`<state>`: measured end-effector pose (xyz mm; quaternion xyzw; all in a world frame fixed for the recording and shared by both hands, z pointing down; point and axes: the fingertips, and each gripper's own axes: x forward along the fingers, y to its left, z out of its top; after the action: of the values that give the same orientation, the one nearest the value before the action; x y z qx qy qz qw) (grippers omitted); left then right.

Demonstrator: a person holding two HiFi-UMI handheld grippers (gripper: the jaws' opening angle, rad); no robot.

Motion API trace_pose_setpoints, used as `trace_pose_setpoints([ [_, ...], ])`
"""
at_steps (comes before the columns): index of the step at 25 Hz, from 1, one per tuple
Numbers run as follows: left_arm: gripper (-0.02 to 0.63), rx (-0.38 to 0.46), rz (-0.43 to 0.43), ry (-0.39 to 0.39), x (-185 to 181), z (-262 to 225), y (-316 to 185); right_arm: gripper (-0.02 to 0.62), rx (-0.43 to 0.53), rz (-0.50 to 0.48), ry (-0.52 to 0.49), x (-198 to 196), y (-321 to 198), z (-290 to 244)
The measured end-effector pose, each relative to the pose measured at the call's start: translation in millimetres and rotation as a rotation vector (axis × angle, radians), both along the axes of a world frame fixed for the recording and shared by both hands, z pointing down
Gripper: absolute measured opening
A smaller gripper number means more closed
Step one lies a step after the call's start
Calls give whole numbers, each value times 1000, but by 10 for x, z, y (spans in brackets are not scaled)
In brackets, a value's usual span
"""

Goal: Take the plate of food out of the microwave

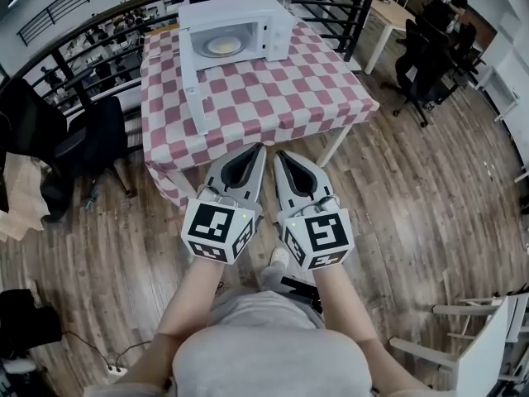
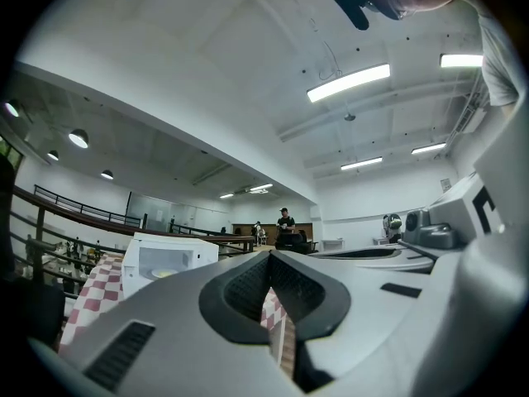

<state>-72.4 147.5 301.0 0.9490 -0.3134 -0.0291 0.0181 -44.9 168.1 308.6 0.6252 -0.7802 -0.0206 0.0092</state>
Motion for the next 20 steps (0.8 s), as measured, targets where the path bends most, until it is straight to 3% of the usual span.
trace_pose_setpoints([
  [20,3,-30,-109,-16,899,75,-817,25,-24,-123,-12,901,-817,84],
])
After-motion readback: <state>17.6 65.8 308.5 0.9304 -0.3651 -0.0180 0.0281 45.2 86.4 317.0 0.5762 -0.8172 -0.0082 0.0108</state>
